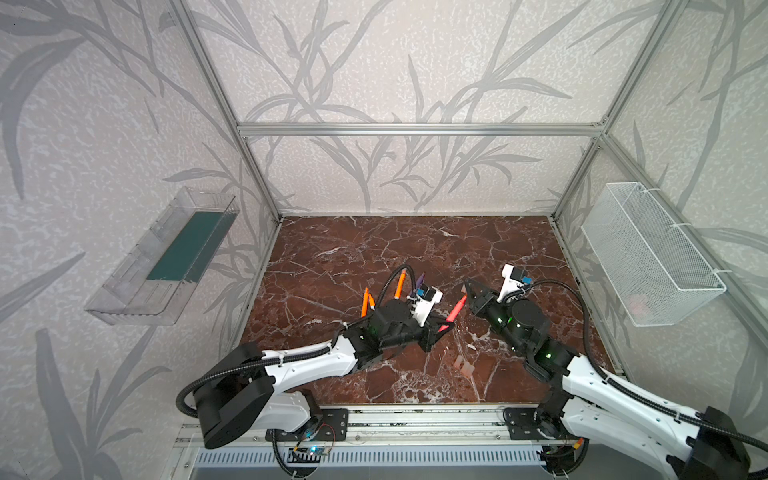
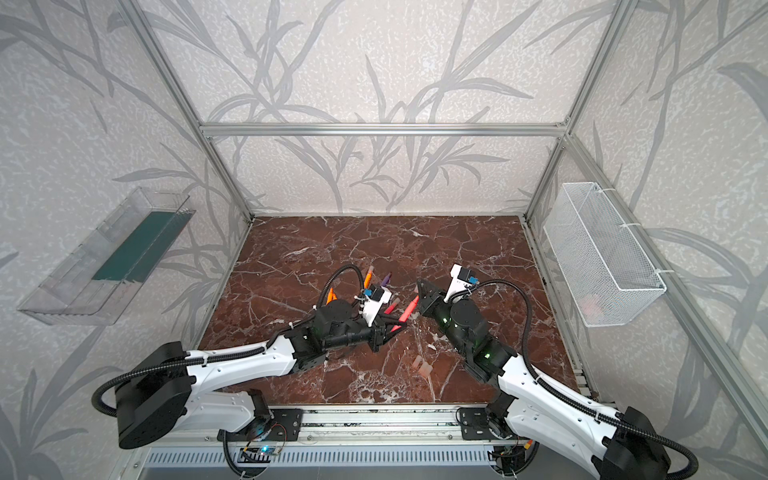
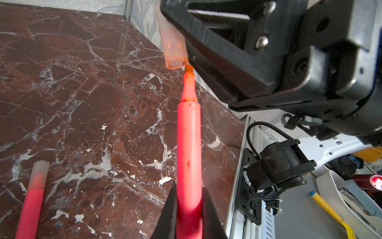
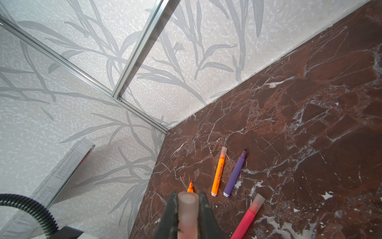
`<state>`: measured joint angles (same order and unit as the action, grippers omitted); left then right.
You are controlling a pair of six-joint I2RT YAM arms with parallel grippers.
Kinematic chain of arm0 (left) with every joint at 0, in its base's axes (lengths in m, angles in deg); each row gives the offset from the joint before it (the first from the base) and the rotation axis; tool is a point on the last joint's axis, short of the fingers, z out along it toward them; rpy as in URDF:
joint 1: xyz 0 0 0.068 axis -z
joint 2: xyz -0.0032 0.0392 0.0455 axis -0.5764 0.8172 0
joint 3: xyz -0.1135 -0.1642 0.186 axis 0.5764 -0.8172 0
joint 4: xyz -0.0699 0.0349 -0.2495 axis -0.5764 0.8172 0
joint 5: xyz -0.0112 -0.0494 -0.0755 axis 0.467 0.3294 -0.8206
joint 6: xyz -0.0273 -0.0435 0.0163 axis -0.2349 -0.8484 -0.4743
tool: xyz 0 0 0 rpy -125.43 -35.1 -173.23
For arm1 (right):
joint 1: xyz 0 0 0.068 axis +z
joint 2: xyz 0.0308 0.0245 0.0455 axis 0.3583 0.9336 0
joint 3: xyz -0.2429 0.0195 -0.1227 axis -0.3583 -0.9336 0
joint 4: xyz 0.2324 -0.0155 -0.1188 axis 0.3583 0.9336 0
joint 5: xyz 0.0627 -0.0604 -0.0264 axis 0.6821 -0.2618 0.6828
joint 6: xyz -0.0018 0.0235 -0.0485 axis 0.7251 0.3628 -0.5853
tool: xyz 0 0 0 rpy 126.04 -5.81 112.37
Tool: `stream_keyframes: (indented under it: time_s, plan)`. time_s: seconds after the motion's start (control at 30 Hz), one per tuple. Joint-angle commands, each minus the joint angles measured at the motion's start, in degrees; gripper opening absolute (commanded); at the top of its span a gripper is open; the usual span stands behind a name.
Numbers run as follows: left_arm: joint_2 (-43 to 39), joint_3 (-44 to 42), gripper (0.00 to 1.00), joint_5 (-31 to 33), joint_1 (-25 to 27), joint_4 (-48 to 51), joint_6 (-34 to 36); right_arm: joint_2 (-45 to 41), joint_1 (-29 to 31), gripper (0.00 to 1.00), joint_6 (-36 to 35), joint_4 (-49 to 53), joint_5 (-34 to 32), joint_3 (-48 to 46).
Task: Insert the pens into the pen caps
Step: 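Align the held cap over the pink marker tip held by the left gripper, then push the cap onto the marker tip and open the right gripper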
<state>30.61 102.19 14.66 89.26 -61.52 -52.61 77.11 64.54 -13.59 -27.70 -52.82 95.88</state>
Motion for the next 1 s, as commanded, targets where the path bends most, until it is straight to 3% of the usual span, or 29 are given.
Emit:
stream_keyframes:
  time_s: [0.0,0.37,0.97]
  plan:
    - [-1.3,0.0,0.0,1.5,0.1,-0.6,1.0,-1.1,0.2,0.0,-0.6,0.0,-1.2,0.8]
    - [-1.6,-0.1,0.0,1.9,0.2,-0.6,1.1,-1.9,0.2,0.0,-0.4,0.3,-2.4,0.1]
    - [1.0,3.8,0.0,4.3,0.1,-1.4,-0.8,-0.4,1.0,0.0,2.9,-4.0,2.7,-3.6]
